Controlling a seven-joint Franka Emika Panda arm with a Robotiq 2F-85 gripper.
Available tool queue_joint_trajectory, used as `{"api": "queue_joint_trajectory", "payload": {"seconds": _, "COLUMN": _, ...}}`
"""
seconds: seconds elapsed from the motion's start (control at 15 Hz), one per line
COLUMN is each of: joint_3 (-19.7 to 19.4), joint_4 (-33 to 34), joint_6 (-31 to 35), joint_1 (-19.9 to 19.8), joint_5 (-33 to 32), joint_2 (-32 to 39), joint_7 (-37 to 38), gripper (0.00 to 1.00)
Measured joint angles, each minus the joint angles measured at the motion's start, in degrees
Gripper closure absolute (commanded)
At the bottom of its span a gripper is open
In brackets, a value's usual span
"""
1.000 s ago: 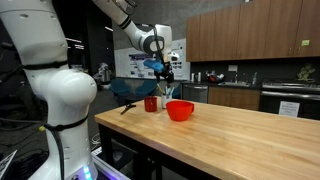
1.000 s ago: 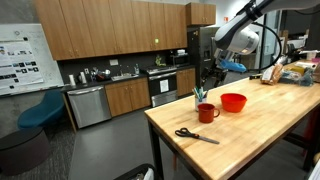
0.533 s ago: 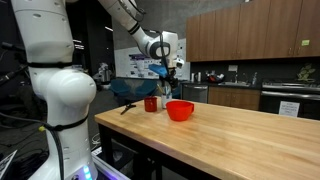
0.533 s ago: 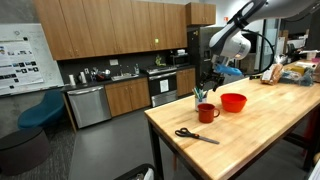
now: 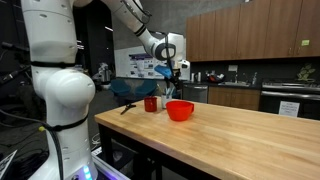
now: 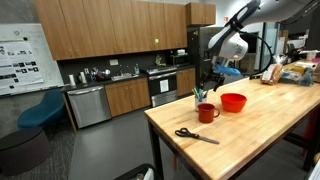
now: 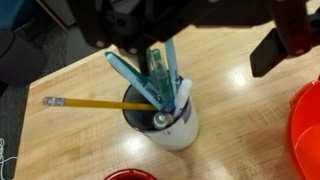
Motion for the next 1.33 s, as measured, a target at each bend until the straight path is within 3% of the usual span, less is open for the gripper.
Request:
{"api": "queue_joint_trajectory", "payload": {"seconds": 0.53, "joint_3": 0.3, "joint_4": 0.6, "joint_6": -1.4, "joint_1": -0.7, "joint_5": 0.0, "joint_2": 1.5, "joint_7": 0.1, "gripper": 0.78}}
{"api": "queue_joint_trajectory", "payload": {"seconds": 0.8, "joint_3": 0.4, "joint_4": 0.6, "joint_6": -1.9, "joint_1": -0.8, "joint_5": 0.0, "joint_2": 1.5, "joint_7": 0.1, "gripper": 1.00}}
{"api": "queue_joint_trajectory", "payload": {"seconds": 0.93, "joint_3": 0.5, "joint_4": 0.6, "joint_6": -2.1, "joint_1": -0.9, "joint_5": 0.0, "joint_2": 1.5, "joint_7": 0.1, "gripper": 1.00}}
{"api": "queue_joint_trajectory", "payload": {"seconds": 1.0, "joint_3": 0.6, "joint_4": 0.7, "joint_6": -2.1, "joint_1": -1.0, "joint_5": 0.0, "joint_2": 1.5, "joint_7": 0.1, "gripper": 0.79}}
{"api": "queue_joint_trajectory", "payload": {"seconds": 1.33, "joint_3": 0.9, "joint_4": 0.8, "joint_6": -2.1, "joint_1": -1.0, "joint_5": 0.0, "joint_2": 1.2, "joint_7": 0.2, "gripper": 0.51}}
